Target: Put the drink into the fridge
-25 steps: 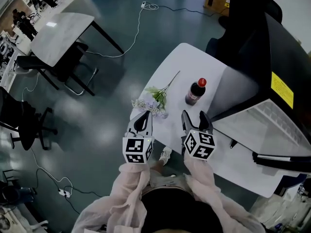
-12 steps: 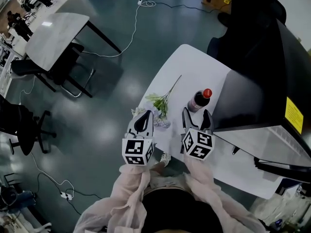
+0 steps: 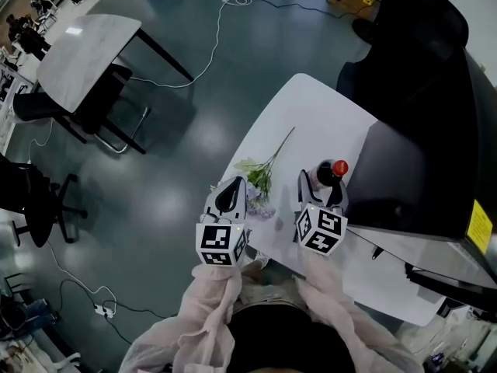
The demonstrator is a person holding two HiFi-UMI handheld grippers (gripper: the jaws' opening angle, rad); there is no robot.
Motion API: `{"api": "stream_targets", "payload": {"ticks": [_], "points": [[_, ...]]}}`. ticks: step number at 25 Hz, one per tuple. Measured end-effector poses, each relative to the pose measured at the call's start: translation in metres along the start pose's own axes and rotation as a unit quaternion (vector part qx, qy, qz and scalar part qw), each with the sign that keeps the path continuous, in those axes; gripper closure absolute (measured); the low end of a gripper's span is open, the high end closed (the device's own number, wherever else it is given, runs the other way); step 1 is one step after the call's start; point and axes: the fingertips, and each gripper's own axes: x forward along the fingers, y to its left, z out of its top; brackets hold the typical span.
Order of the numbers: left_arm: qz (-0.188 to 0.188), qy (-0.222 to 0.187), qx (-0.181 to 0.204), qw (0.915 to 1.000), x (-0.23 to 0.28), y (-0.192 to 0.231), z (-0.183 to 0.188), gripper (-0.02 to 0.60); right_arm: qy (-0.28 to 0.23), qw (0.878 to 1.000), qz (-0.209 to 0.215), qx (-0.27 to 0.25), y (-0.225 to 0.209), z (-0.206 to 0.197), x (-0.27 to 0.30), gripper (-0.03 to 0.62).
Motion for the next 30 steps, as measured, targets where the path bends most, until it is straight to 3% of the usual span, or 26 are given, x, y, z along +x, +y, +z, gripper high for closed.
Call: {"api": "stream_targets", "payload": {"ticks": [15, 18, 30], "points": [[0.004, 0.013, -0.007, 0.9999, 0.015, 0.007, -0.006, 0.571, -0.025, 0.999, -0.011, -0.019, -0.009, 0.017, 0.025, 0.235], [0.003, 0.015, -0.01, 0.9998, 0.014, 0.007, -0.007, 0.571, -0.026, 0.999, -0.014, -0.029, -0.008, 0.017, 0.024, 0.273], [0.003, 0.01, -0.012, 0.9999, 0.009, 0.008, -0.007, 0.571, -0.021, 0.999, -0.016, -0.045, -0.007, 0.015, 0.022, 0.281]]}}
